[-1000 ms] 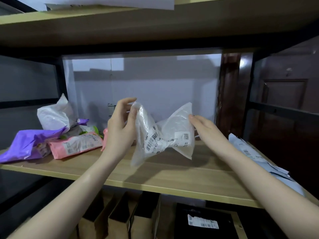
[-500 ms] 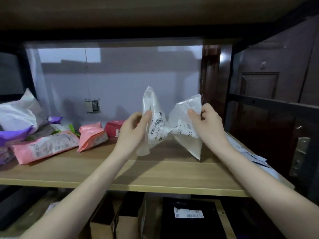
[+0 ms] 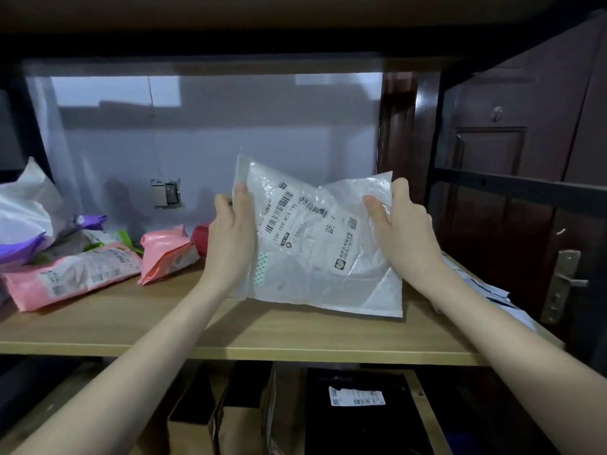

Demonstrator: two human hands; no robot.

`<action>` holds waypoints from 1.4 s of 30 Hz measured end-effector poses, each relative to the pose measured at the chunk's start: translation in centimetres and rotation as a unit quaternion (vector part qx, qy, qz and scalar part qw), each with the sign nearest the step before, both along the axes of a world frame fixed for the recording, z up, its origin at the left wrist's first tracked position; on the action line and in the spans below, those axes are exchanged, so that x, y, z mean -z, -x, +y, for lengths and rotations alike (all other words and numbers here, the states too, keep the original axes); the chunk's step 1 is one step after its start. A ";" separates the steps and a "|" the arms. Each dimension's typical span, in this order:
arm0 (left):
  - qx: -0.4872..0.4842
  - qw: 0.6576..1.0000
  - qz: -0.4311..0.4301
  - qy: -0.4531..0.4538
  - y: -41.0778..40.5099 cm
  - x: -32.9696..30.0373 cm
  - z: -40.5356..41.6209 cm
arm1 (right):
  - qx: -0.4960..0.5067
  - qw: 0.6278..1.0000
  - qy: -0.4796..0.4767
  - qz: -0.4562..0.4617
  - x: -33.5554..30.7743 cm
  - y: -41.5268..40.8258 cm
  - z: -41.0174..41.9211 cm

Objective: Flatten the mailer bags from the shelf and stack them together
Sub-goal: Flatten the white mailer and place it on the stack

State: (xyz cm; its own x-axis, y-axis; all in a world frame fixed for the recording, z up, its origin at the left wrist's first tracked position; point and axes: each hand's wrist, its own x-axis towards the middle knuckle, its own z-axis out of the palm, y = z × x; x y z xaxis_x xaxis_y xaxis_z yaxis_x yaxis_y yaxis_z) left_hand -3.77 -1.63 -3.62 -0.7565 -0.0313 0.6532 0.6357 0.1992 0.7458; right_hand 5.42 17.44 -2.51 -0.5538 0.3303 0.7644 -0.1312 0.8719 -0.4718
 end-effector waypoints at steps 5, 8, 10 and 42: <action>-0.010 0.992 -0.003 0.125 0.4 0.6 -0.9 | 0.024 0.997 -0.010 -0.076 0.9 1.3 0.9; -0.008 0.983 -0.028 0.181 1.5 1.0 -1.4 | 0.040 0.992 -0.011 -0.122 1.1 1.8 1.6; -0.013 0.974 -0.042 0.224 2.2 1.2 -1.5 | 0.062 0.985 -0.031 -0.160 1.4 2.1 1.6; 0.144 0.775 -0.091 0.609 3.2 5.5 0.9 | -0.115 0.859 -0.179 -0.465 6.6 4.3 -0.2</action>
State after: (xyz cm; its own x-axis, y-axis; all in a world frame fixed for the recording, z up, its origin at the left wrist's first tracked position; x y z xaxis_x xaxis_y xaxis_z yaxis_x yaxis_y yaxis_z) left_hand -7.00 -0.69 -9.14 -0.7002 0.7120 -0.0523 0.6915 0.6946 0.1984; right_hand 1.10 17.27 -9.07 -0.9993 -0.0343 -0.0136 -0.0315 0.9844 -0.1729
